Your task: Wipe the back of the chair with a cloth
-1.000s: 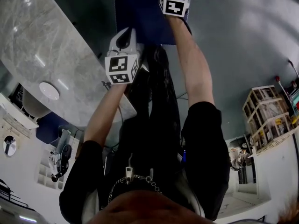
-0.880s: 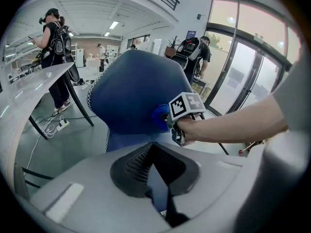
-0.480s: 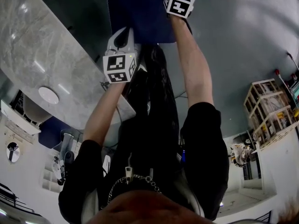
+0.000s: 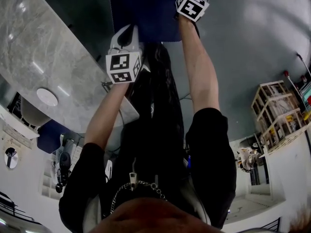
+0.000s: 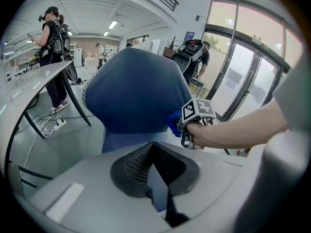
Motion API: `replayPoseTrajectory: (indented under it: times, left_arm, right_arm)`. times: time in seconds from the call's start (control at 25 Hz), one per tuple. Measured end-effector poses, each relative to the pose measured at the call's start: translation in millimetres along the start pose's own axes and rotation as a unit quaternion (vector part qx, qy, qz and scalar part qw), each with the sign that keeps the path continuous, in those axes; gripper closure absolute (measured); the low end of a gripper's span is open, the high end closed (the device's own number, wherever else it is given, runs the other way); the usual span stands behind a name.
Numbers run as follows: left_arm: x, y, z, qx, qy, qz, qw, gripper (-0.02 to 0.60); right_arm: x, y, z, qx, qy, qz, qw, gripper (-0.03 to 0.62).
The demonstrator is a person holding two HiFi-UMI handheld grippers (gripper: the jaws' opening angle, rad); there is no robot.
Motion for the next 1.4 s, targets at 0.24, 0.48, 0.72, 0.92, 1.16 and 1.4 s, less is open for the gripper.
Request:
replayPoseTrajectory:
  times: [0.24,0.48,0.72,0.92,1.16,1.4]
  left_arm:
    - [7,10,-5,-0.004,0.005,-0.001,1.0000,0.571]
    - [7,20,-11,-0.016,-0.004,-0.016,0.9997,0.571]
    - [10,32,-11,-0.030,-0.012,-0.028,0.9991,0.571]
    - [7,43,-11,-0.052,-0.017,-0.038,0.9978,0.571]
    - [-3,56,-6,-0.068,-0.039,-0.064,0.9949,0.571]
    - [-8,67,-5,-0.073,-0.049,-0.079,0.9930,0.571]
  right_arm:
    - [16,40,-5,-0.054,-0.007,-0.051,0.997,0.445]
    - [16,101,-5,-0.161,-0.024,-0.135,0.977,0.445]
    - [9,169,-2,-0.268,-0.038,-0.209,0.940,0.446]
    - [4,225,-4,-0.350,-0.043,-0.263,0.898,0.445]
    - [5,274,15,-0.397,-0.037,-0.312,0.862,0.445]
    - [17,297,47,-0.397,-0.018,-0.322,0.859,0.445]
Point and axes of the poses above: the fingertips, and each gripper's own axes: z forward along the fingers, y to its left, x out of its underside, the point moved 7 cm from there along -z, backward along the fingers, and after that the axes turned 10 degrees about -z, right-handed, at the moved point
